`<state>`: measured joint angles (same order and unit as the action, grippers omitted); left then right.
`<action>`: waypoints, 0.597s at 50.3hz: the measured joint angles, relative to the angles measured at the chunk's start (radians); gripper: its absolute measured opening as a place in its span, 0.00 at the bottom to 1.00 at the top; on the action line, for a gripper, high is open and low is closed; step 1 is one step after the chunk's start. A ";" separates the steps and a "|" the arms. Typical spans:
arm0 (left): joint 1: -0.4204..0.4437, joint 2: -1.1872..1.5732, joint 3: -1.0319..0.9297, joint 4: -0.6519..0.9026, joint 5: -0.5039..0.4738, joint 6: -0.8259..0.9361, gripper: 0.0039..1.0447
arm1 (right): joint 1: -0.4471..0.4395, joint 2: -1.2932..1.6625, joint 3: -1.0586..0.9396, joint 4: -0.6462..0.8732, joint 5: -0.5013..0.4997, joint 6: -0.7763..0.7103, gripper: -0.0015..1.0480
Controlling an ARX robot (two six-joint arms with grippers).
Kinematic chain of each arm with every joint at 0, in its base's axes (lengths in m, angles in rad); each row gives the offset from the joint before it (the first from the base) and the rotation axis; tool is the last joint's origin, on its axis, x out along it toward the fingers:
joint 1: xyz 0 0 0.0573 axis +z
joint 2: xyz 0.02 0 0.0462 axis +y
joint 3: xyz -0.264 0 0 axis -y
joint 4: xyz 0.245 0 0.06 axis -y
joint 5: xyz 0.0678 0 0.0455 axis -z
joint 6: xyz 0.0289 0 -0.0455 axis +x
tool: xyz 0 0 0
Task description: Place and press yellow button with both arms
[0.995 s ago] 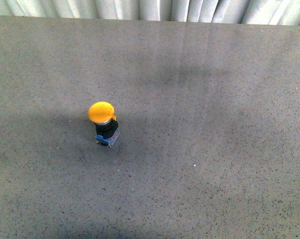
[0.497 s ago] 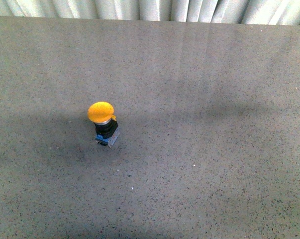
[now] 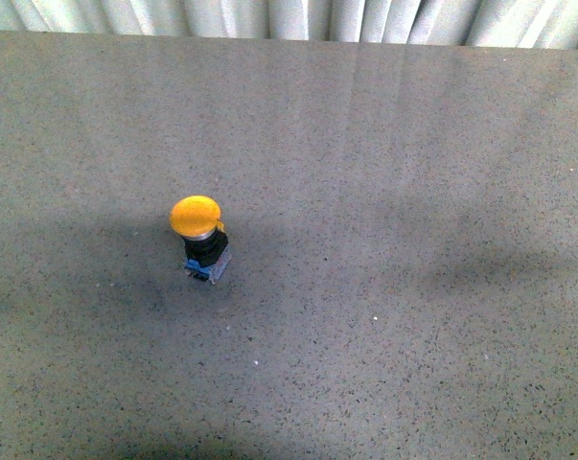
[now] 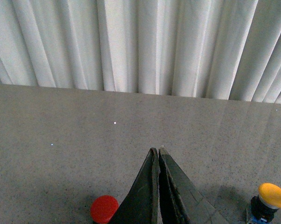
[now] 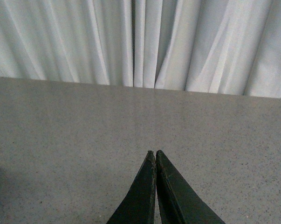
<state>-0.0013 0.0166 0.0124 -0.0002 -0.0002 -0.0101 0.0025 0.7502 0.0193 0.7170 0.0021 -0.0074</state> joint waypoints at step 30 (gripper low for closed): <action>0.000 0.000 0.000 0.000 0.000 0.000 0.01 | -0.001 -0.362 -0.001 -0.330 0.000 0.000 0.01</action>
<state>-0.0013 0.0166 0.0124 -0.0002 -0.0002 -0.0101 0.0017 0.3882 0.0181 0.3870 0.0017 -0.0074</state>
